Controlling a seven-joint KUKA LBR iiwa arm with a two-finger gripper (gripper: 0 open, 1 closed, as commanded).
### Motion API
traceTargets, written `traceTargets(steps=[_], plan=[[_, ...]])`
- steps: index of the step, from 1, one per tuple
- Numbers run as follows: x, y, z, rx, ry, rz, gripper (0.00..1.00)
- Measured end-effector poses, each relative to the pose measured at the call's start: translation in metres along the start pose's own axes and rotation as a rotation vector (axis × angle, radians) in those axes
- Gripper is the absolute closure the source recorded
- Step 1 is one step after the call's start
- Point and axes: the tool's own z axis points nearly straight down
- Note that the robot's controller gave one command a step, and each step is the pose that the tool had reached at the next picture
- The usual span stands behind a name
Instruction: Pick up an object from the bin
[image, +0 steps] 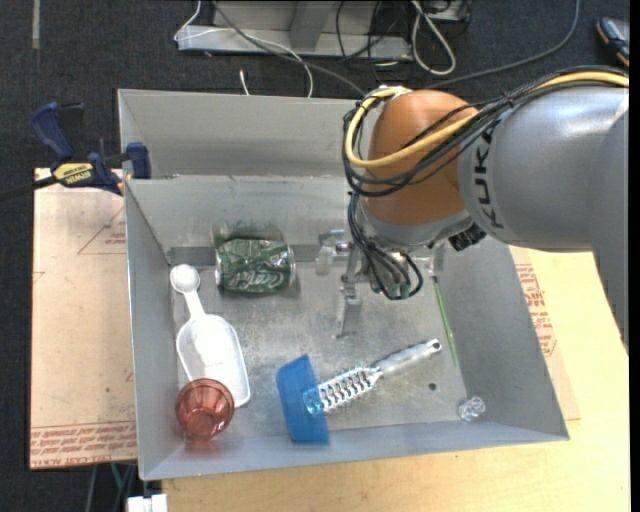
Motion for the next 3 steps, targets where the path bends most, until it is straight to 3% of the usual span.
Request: traceTargets(steps=[1,2,3], plan=[[-0.001,0.000,-0.005,0.000,-0.008,0.002,0.00],[-0.018,0.014,0.034,0.000,-0.016,-0.160,0.00],[-0.050,0.046,0.049,-0.001,-0.006,-0.153,0.00]])
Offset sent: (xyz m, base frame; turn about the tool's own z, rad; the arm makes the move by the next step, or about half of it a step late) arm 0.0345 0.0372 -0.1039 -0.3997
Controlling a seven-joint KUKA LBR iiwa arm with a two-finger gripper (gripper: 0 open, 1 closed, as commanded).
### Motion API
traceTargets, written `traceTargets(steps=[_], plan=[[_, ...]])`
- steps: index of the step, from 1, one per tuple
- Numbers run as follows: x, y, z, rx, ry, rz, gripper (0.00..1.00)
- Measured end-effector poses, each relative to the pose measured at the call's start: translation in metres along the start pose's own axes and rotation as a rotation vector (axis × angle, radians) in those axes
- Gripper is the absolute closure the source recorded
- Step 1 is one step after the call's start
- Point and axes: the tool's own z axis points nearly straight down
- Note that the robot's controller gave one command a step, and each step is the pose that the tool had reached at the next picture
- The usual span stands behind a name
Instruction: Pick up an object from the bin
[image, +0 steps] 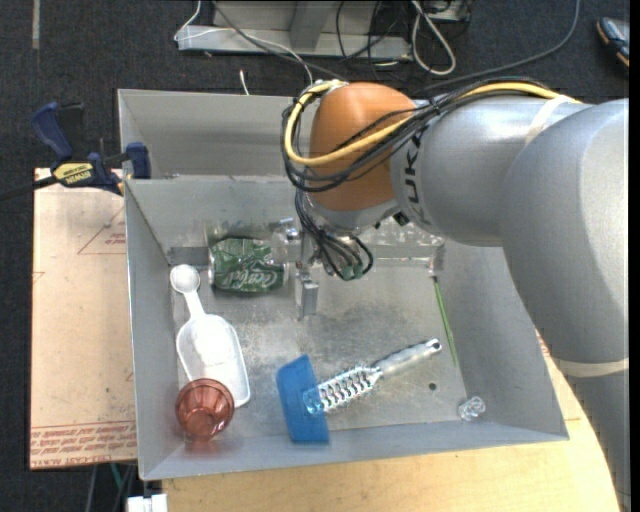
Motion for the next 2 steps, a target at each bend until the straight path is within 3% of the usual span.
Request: traceTargets(steps=[1,2], plan=[[-0.017,0.058,0.011,-0.003,-0.009,0.194,0.00],[-0.022,0.073,0.055,-0.002,-0.009,0.051,0.00]])
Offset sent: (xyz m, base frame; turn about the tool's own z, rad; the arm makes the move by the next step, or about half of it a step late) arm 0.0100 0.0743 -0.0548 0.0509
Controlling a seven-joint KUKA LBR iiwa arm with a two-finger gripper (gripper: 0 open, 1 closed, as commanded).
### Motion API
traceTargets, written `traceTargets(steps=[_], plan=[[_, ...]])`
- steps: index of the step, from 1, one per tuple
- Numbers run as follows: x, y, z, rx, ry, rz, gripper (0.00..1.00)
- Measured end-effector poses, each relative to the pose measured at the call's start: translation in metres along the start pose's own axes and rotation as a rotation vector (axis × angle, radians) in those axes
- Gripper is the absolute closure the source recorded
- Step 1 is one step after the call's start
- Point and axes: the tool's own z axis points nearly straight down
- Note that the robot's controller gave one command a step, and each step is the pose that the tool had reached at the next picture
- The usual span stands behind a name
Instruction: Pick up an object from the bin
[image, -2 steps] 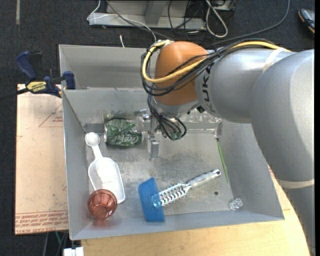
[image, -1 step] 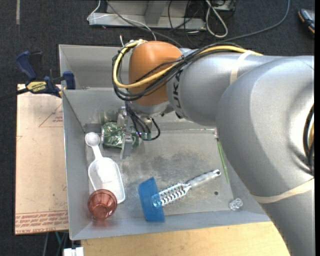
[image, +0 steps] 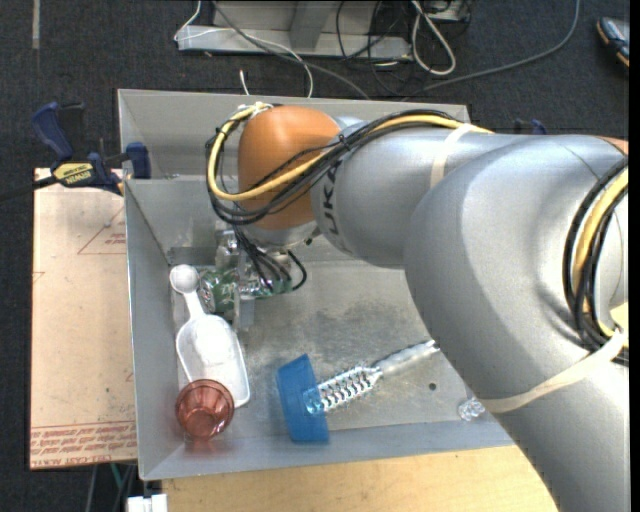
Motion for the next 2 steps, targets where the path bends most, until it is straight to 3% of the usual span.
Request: traceTargets(steps=[1,2], plan=[[0.0013,-0.0350,-0.0006,-0.002,-0.008,0.120,1.00],[0.0013,-0.0349,-0.0006,-0.002,-0.008,0.121,1.00]])
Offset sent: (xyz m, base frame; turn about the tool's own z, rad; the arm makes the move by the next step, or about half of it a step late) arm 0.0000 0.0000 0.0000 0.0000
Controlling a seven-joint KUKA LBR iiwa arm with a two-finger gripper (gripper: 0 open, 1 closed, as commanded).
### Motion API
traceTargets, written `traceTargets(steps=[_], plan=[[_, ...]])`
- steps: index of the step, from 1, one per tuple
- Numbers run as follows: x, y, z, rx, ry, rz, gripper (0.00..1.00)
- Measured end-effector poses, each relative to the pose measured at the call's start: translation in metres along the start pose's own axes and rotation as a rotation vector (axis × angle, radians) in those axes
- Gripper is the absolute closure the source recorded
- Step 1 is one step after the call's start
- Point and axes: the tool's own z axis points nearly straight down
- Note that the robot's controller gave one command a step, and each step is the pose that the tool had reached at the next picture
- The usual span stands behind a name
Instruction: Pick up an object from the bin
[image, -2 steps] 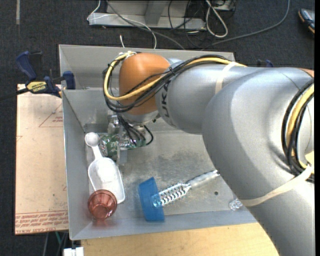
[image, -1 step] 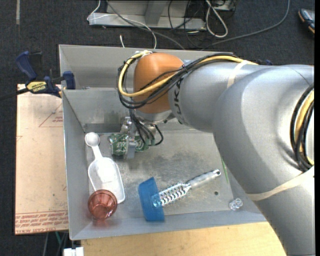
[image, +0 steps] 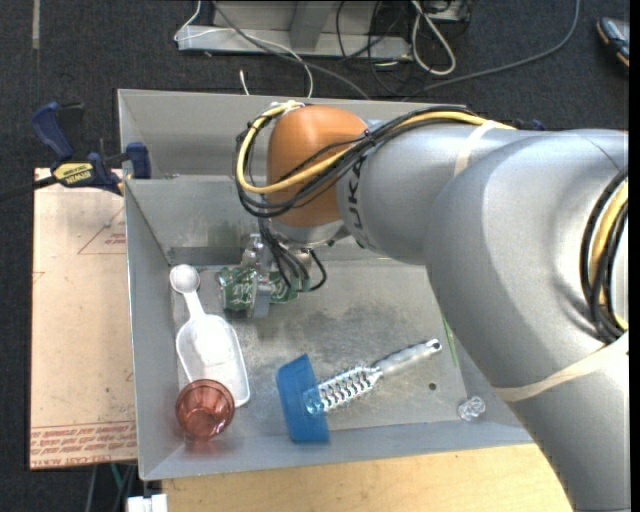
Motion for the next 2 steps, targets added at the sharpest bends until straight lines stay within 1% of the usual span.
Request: traceTargets(steps=[1,2], plan=[[0.001,0.000,-0.011,0.000,0.002,0.000,1.00],[0.000,0.000,-0.024,-0.001,-0.001,0.000,1.00]])
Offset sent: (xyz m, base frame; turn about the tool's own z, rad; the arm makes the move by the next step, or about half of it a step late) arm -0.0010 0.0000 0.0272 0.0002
